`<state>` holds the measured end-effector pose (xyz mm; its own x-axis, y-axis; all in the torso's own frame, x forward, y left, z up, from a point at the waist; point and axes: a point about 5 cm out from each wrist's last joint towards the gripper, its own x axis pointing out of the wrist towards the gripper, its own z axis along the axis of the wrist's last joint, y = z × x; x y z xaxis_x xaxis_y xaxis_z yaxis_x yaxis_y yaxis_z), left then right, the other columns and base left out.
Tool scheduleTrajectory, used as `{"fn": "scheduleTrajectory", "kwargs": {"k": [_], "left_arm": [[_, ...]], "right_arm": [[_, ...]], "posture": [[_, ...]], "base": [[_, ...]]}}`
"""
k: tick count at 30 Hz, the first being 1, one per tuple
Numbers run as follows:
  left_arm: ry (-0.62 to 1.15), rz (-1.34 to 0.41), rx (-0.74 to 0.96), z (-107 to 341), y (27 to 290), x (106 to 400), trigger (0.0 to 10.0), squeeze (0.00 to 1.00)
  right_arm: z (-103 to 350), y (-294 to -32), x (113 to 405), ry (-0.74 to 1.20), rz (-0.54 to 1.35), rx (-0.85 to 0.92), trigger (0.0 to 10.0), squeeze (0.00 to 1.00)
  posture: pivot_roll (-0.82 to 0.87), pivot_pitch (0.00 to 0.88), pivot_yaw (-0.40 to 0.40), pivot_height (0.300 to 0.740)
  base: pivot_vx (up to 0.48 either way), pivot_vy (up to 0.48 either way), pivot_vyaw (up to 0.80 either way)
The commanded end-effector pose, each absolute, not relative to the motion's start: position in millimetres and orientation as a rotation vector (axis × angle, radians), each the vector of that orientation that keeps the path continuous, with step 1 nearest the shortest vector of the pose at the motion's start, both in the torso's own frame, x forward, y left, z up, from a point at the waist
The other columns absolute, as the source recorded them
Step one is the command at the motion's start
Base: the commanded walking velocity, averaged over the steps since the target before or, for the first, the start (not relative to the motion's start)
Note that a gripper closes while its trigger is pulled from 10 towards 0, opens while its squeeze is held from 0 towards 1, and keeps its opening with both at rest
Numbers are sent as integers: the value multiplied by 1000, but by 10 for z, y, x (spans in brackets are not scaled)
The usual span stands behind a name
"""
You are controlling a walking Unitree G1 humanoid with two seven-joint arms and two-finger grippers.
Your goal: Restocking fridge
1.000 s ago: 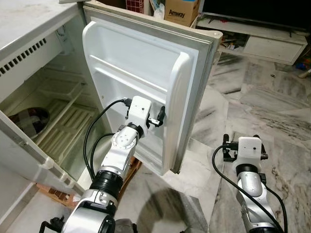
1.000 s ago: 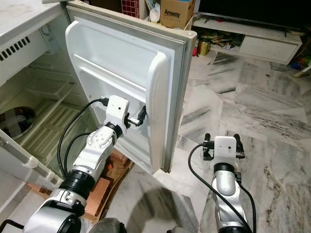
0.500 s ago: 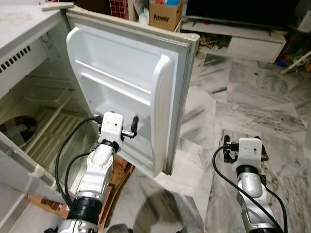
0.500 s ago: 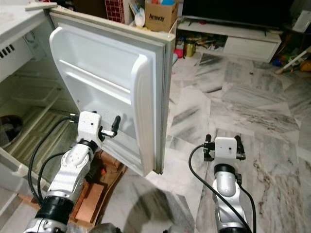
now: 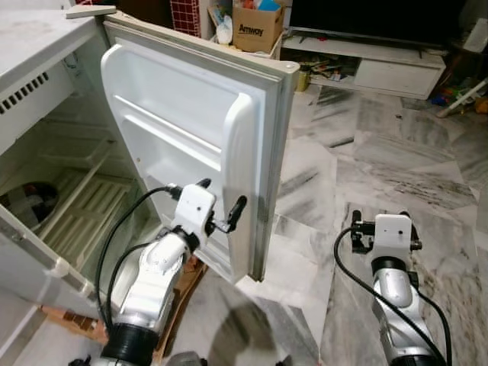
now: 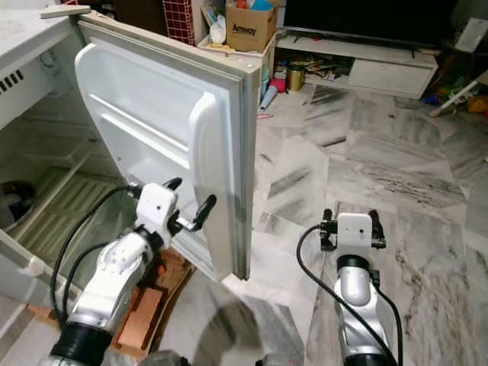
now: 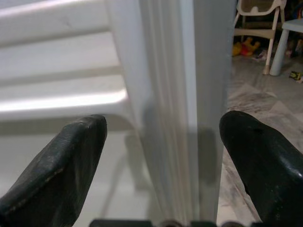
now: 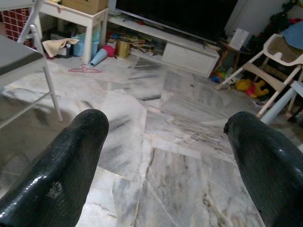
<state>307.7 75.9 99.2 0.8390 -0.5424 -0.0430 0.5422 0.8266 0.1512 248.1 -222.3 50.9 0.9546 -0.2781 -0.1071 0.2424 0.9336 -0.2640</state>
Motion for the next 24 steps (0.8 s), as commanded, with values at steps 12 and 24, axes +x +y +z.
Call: {"fn": "scheduleTrajectory", "kwargs": {"k": [12, 24], "left_arm": [[-130, -772, 222, 1570, -154, 3456, 10000, 0], [14, -521, 170, 819, 942, 3172, 10000, 0]], "right_arm": [[542, -2250, 2513, 128, -300, -260, 10000, 0], [499, -2232, 2497, 136, -307, -242, 10000, 0]], "posture": [[-89, 0, 20, 740], [-53, 0, 30, 740]], "base": [[0, 0, 0], [0, 0, 0]]}}
